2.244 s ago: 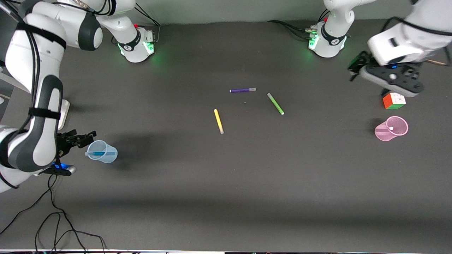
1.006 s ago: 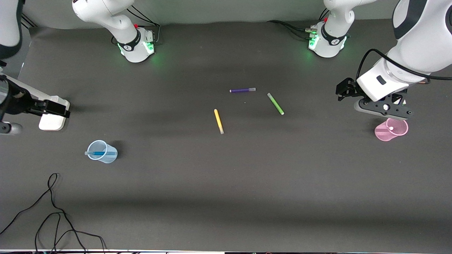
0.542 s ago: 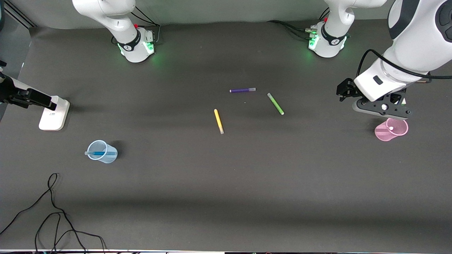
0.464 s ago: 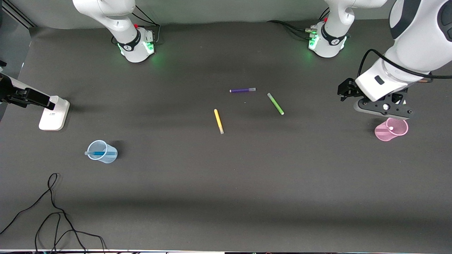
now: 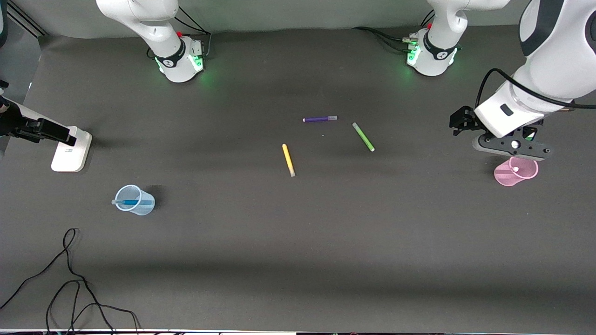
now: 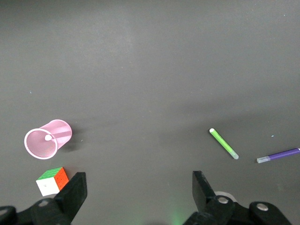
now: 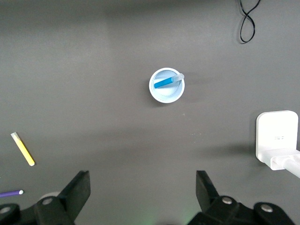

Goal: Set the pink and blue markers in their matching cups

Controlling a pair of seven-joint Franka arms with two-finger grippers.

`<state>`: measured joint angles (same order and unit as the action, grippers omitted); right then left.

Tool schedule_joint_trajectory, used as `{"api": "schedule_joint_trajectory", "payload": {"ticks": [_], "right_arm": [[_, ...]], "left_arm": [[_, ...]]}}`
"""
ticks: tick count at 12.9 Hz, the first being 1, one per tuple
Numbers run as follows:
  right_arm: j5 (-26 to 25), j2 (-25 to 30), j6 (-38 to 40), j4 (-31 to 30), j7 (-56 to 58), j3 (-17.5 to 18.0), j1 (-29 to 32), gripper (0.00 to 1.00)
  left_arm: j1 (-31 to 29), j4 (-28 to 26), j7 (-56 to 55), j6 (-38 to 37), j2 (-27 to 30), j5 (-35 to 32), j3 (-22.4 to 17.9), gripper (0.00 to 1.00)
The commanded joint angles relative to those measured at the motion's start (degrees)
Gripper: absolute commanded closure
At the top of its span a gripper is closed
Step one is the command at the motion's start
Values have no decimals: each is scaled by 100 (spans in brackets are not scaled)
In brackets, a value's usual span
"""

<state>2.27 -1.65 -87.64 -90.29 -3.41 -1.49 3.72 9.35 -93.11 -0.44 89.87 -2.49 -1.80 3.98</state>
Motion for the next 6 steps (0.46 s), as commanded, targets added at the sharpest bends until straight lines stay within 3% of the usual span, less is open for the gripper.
{"api": "schedule_joint_trajectory", "payload": {"ticks": [1, 6], "right_arm": [[-122, 51, -86, -68, -107, 78, 41, 0], [-174, 95, -69, -120, 261, 70, 41, 0]], "left_arm": [[-100, 214, -53, -127, -102, -75, 85, 0], [-118, 223, -61, -136, -120, -75, 85, 0]]}}
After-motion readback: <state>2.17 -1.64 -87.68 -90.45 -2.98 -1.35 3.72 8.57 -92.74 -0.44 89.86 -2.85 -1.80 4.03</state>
